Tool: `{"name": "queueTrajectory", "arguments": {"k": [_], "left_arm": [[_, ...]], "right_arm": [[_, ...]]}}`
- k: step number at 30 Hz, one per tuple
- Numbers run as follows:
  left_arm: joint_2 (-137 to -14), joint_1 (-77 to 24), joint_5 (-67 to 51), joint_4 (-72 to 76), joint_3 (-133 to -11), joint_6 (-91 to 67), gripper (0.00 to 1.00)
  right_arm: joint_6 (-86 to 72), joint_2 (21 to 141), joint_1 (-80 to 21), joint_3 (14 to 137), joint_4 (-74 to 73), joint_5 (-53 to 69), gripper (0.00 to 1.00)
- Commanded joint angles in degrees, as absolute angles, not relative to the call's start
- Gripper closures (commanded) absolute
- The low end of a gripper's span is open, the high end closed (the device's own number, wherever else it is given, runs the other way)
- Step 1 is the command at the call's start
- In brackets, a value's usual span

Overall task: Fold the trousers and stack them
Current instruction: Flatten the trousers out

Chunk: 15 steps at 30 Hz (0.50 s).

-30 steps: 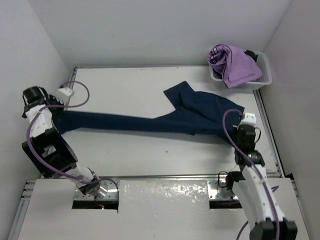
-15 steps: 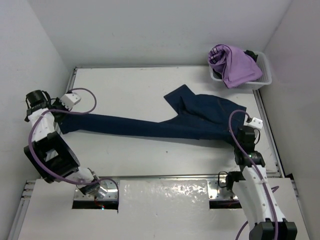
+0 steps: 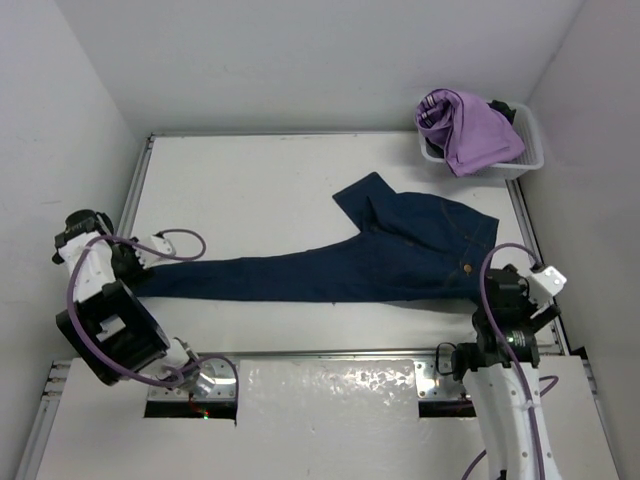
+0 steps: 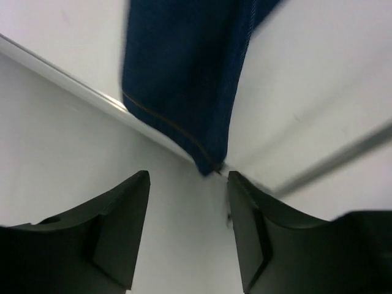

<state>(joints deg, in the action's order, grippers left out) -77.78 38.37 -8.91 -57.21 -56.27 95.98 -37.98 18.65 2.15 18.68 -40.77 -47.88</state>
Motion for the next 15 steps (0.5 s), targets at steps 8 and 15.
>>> {"name": "queueTrajectory", "arguments": {"k": [8,15], "left_arm": [[-74.09,41.40,0.91,-64.61,-64.23,96.79,0.55],[-85.86,38.86,-20.04,-58.72,-77.00,68.83,0.55]], "right_arm": [[-13.31,18.98,2.46,26.36,-8.48,-53.20,0.16],[-3.07,35.70,2.37,36.01,-6.22,-8.93,0.39]]}}
